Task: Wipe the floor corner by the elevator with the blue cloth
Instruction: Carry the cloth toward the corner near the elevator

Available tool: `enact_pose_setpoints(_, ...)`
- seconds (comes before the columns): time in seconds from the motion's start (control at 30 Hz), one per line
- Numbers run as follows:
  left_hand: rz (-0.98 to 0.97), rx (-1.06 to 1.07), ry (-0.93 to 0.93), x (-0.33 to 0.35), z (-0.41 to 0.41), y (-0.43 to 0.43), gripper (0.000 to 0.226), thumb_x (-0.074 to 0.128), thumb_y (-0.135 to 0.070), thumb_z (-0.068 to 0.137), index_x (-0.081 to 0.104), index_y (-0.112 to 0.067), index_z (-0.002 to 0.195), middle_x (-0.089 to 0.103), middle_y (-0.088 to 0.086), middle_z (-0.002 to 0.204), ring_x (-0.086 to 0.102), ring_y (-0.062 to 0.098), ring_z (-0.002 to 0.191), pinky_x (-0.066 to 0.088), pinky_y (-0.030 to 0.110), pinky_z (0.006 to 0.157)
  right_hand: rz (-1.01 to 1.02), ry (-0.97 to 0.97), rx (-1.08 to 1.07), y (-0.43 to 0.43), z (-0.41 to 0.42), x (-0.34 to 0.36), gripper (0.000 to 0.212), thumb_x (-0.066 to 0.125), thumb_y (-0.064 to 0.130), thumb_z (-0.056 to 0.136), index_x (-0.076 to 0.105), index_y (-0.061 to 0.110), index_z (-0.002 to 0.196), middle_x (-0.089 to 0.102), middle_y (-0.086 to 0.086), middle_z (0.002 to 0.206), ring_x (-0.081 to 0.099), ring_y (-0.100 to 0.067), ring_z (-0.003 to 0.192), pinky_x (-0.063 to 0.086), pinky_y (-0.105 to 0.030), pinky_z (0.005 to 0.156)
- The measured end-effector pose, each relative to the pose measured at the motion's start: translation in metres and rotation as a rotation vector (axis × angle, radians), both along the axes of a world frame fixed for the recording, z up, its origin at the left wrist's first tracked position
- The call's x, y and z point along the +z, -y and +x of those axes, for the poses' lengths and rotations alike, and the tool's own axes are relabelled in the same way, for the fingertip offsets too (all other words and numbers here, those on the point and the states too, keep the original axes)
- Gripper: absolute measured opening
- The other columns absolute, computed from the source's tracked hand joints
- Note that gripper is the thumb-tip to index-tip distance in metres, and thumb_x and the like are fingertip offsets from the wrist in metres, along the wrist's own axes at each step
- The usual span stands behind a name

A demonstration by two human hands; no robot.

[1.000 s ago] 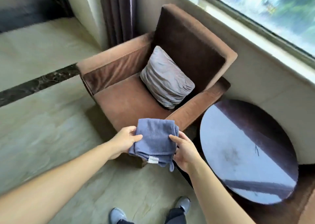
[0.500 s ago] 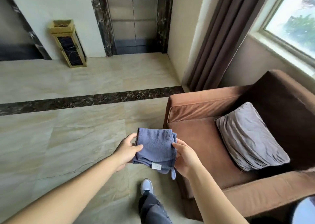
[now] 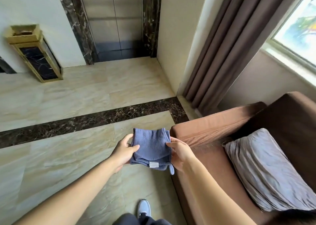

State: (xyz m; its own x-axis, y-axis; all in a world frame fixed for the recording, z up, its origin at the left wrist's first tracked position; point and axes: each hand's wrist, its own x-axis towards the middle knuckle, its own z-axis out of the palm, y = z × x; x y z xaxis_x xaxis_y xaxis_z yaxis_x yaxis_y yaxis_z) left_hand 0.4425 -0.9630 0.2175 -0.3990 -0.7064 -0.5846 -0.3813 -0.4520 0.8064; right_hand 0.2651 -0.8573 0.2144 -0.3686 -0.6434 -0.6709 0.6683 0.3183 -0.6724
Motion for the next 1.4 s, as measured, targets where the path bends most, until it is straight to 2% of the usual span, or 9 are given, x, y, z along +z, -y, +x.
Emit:
enact_pose_setpoints(0.13,0.05,0.016,-0.028,-0.005,-0.038,0.08,0.038,0.061,-0.007,0.091,0.056,-0.033,0.119,0.071,0.015,0.093,0.067,0.029,0.081,0.053,0.043,0.074,0.047,-0.01,-0.043,0.075,-0.034,0.006,0.036,0.044,-0.011,0.086,0.065,-0.001,0.113,0.066,-0.024,0.105,0.065,-0.032,0.088,0.057,-0.035,0.073)
enact_pose_setpoints(0.3,0.119,-0.026,-0.076,-0.028,-0.092,0.189,0.039,0.059,-0.006,0.092,0.057,-0.031,0.123,0.073,0.02,0.102,0.069,0.033,0.087,0.055,0.041,0.071,0.157,-0.075,-0.096,0.181,-0.085,-0.011,0.038,0.047,-0.011,0.086,0.064,-0.002,0.119,0.068,-0.028,0.116,0.064,-0.035,0.098,0.054,-0.044,0.088)
enact_pose_setpoints(0.47,0.175,-0.082,-0.062,-0.055,-0.163,0.321,0.053,0.06,-0.003,0.092,0.048,-0.028,0.137,0.073,0.016,0.105,0.071,0.039,0.098,0.057,0.058,0.086,0.227,-0.076,-0.194,0.3,-0.144,-0.022,0.035,0.046,-0.011,0.086,0.066,0.005,0.11,0.067,-0.022,0.105,0.062,-0.033,0.092,0.05,-0.038,0.079)
enact_pose_setpoints(0.63,0.196,-0.198,-0.048,-0.047,-0.241,0.437,0.053,0.057,-0.004,0.094,0.044,-0.028,0.14,0.065,-0.002,0.096,0.067,0.019,0.079,0.051,0.03,0.053,0.234,-0.054,-0.253,0.401,-0.213,-0.013,0.033,0.044,-0.014,0.086,0.064,-0.004,0.11,0.066,-0.025,0.102,0.061,-0.037,0.093,0.052,-0.046,0.083)
enact_pose_setpoints(0.83,0.172,-0.327,0.024,-0.05,-0.339,0.548,0.054,0.057,-0.006,0.094,0.043,-0.027,0.142,0.066,0.009,0.116,0.067,0.023,0.084,0.052,0.03,0.056,0.287,-0.051,-0.315,0.495,-0.299,-0.014,0.033,0.046,-0.014,0.085,0.068,0.005,0.1,0.068,-0.023,0.097,0.062,-0.037,0.095,0.051,-0.049,0.089)
enact_pose_setpoints(1.03,0.179,-0.32,0.115,-0.099,-0.465,0.635,0.047,0.06,-0.009,0.091,0.051,-0.035,0.13,0.069,0.007,0.114,0.069,0.035,0.1,0.058,0.044,0.068,0.349,-0.105,-0.253,0.593,-0.429,-0.06,0.033,0.043,-0.015,0.088,0.066,0.008,0.096,0.068,-0.018,0.089,0.062,-0.031,0.078,0.051,-0.037,0.068)
enact_pose_setpoints(1.17,0.173,-0.254,0.172,-0.157,-0.545,0.684,0.049,0.066,-0.017,0.078,0.053,-0.057,0.104,0.072,0.008,0.112,0.069,0.034,0.098,0.058,0.056,0.083,0.426,-0.12,-0.136,0.654,-0.522,-0.108,0.033,0.049,-0.013,0.086,0.067,0.014,0.094,0.068,-0.014,0.087,0.06,-0.026,0.069,0.045,-0.033,0.061)
enact_pose_setpoints(1.3,0.189,-0.207,0.219,-0.251,-0.618,0.728,0.042,0.061,-0.011,0.078,0.058,-0.036,0.112,0.072,0.012,0.112,0.068,0.035,0.102,0.053,0.045,0.084,0.582,-0.24,-0.027,0.717,-0.597,-0.201,0.043,0.053,-0.01,0.082,0.074,0.028,0.082,0.074,-0.012,0.096,0.066,-0.027,0.079,0.055,-0.044,0.073)
enact_pose_setpoints(1.4,0.2,-0.215,0.235,-0.358,-0.672,0.762,0.041,0.06,-0.018,0.075,0.057,-0.041,0.108,0.074,0.008,0.092,0.068,0.033,0.086,0.054,0.046,0.081,0.701,-0.341,0.074,0.747,-0.636,-0.302,0.041,0.052,-0.006,0.079,0.068,0.031,0.081,0.072,-0.01,0.09,0.064,-0.025,0.076,0.052,-0.037,0.066)
